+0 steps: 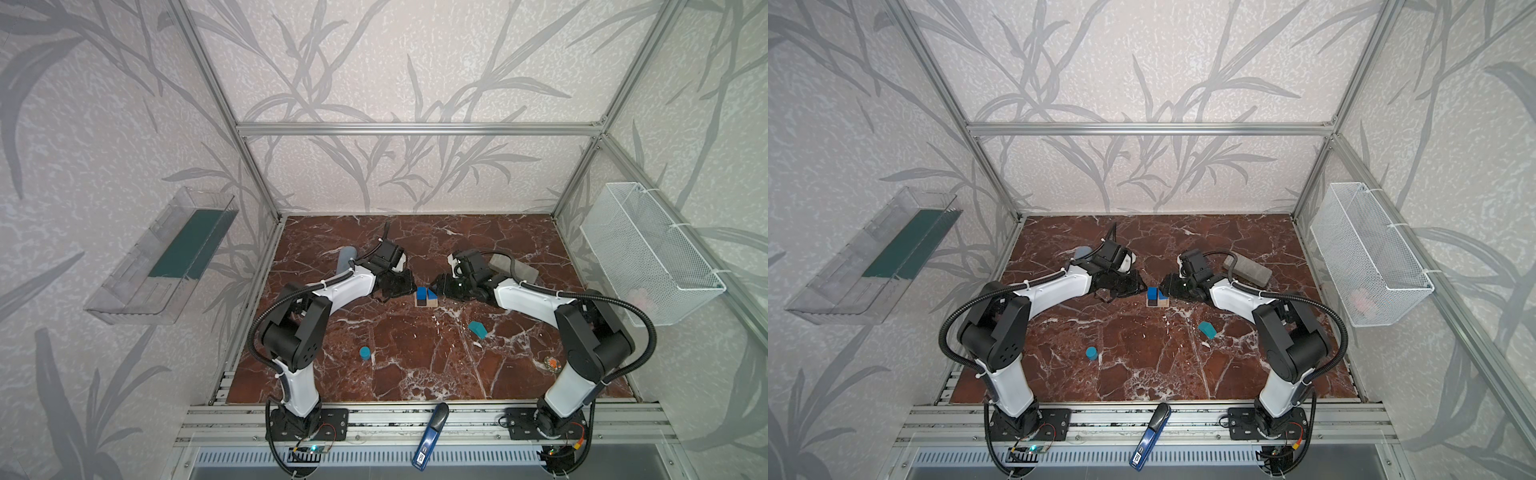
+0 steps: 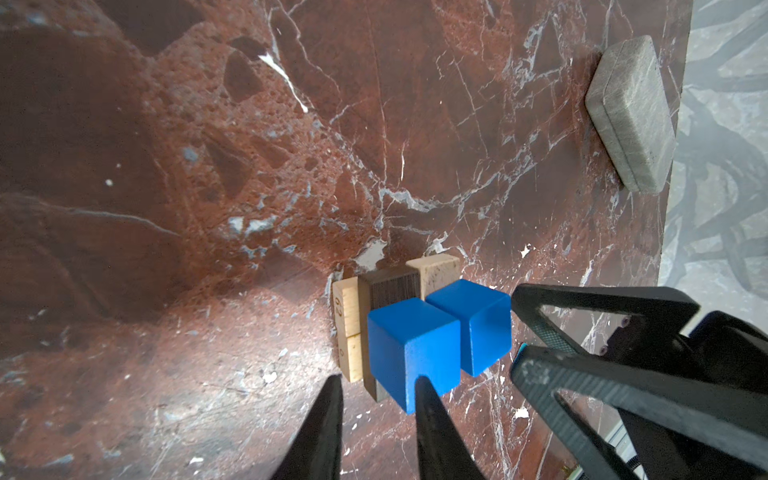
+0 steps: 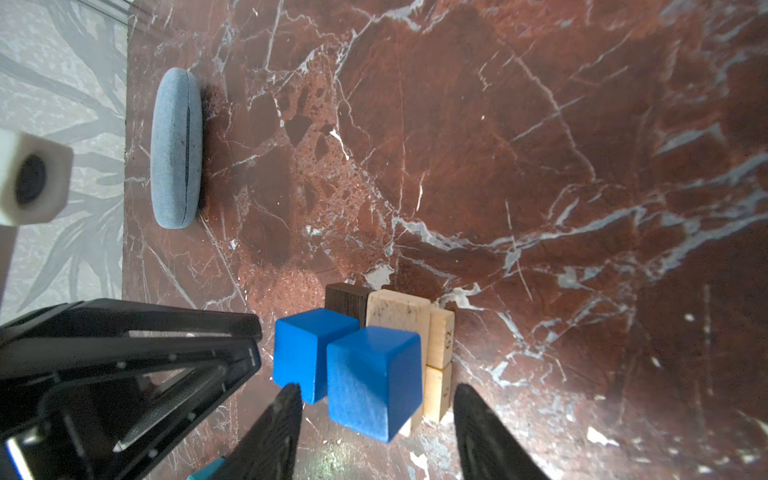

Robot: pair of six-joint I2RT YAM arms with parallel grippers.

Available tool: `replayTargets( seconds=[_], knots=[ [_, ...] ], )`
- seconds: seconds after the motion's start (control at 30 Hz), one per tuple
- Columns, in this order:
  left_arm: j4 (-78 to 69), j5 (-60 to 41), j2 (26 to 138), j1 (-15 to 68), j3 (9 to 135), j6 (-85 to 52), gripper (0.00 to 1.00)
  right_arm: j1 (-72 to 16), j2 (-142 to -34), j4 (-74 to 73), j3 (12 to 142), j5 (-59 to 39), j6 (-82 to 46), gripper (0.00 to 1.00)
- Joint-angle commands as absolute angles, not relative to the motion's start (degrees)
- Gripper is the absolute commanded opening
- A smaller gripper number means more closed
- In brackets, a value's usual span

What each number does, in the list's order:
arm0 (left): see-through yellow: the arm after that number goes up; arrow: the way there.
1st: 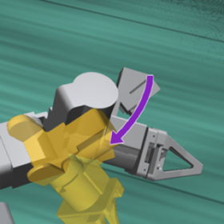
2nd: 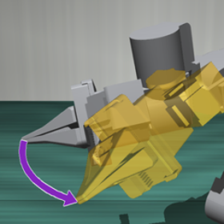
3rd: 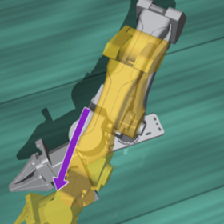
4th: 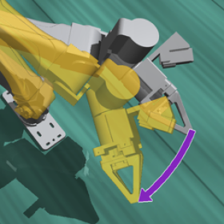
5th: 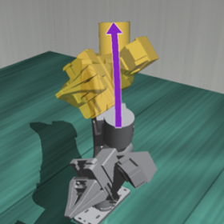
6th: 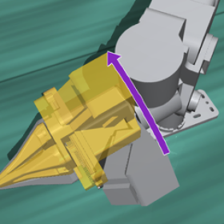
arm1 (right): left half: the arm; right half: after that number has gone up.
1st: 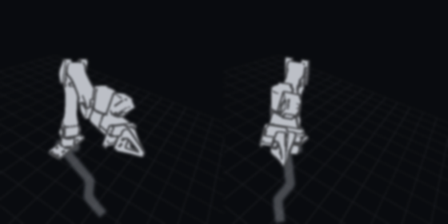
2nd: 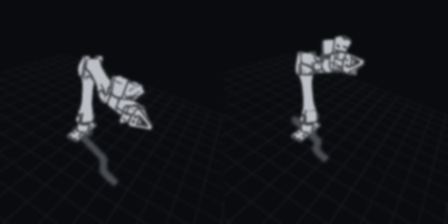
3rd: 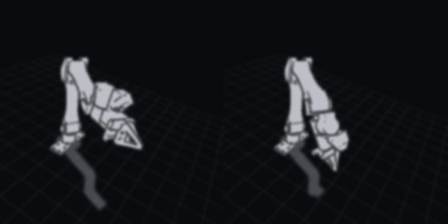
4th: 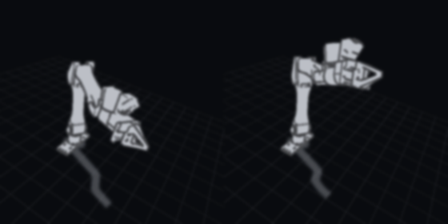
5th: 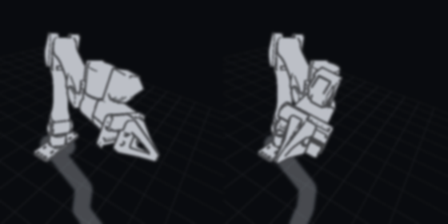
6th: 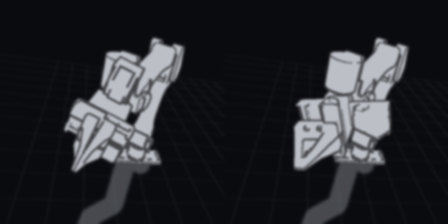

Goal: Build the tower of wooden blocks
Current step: 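Press both grippers against the stack sides to square the blue cubes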

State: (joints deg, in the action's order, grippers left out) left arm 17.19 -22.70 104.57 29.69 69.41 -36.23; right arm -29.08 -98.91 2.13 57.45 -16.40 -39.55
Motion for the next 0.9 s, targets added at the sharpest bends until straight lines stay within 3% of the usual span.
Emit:
replayTargets(
  seconds=[0.0, 0.87],
  knots=[
    [16.5, -23.7, 105.6, 30.1, 71.3, -37.0, 0.29, -28.9, -100.3, 0.7, 57.5, -17.3, -40.1, 0.58],
    [14.8, -25.6, 107.1, 30.4, 71.9, -37.4, 0.25, -28.9, -101.8, 0.0, 58.5, -19.0, -40.7, 0.48]
  ],
)
